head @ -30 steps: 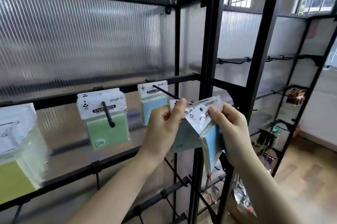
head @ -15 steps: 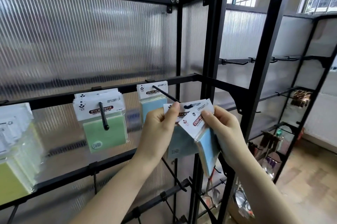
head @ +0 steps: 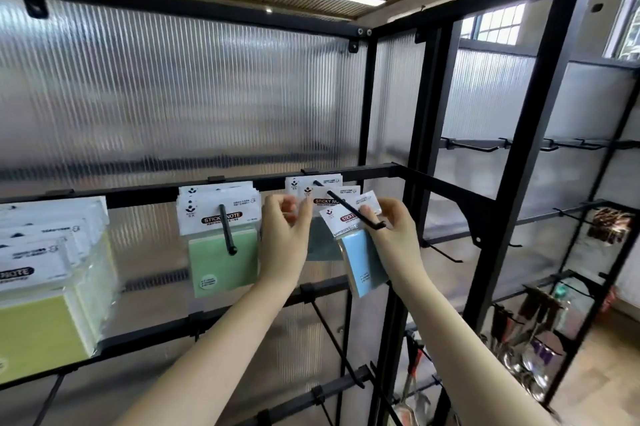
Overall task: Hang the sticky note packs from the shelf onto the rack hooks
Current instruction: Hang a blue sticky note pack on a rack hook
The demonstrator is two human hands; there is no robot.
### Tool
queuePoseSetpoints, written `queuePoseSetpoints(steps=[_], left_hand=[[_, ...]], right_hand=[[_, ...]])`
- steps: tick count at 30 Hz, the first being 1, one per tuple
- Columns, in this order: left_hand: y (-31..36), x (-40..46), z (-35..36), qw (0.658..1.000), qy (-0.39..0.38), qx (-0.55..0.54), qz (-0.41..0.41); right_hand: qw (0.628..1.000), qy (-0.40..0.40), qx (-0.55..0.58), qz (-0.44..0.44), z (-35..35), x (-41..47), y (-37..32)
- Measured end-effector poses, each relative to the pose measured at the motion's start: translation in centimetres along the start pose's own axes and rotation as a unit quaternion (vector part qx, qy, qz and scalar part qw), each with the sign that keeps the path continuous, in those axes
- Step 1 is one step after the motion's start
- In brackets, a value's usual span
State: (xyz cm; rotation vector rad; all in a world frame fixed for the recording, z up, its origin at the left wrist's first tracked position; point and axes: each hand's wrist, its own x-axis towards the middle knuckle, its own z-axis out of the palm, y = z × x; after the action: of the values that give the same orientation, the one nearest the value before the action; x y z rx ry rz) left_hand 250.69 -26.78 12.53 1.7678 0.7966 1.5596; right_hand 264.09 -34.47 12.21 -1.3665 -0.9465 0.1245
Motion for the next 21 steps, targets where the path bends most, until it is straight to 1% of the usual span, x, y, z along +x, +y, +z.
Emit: queuePoseSetpoints(steps=[4,9,12,15,17,19,21], left_hand=[[-0.2,-0.1,0.4,0.998,0.023,0.047,-0.040],[-0.5,-0.9,0.9,0.994,0.035,0.058,-0.083],[-1.0,-1.3,1.1,0.992,0.041,0.056,-0.110],[-1.7,-2.4,1.1,0.988,0.037,0.034,-0.144],[-1.6,-3.9,0.8,0.992,0.033,0.010,-0.124],[-0.8,-5.6,0.3,0.997,0.031,-0.034,-0.061],[0.6,-7.3,-0.4,0.995,0.001,-0.099,0.004]], right_hand=[[0.999,0.020,-0.016,0.042,1.2,0.6,0.8],[0.996,0.045,-0.014,0.079,1.6,-0.2,1.8],[0.995,0.055,-0.021,0.077,0.9,-1.5,2.0],[0.997,0.051,-0.010,0.054,-0.3,-3.3,1.7],[0.998,0.053,0.008,0.032,-0.9,-4.8,1.0],[0.998,0.068,0.016,-0.011,-1.5,-6.3,0.1],[0.994,0.088,0.026,-0.064,-1.7,-7.7,-1.0]])
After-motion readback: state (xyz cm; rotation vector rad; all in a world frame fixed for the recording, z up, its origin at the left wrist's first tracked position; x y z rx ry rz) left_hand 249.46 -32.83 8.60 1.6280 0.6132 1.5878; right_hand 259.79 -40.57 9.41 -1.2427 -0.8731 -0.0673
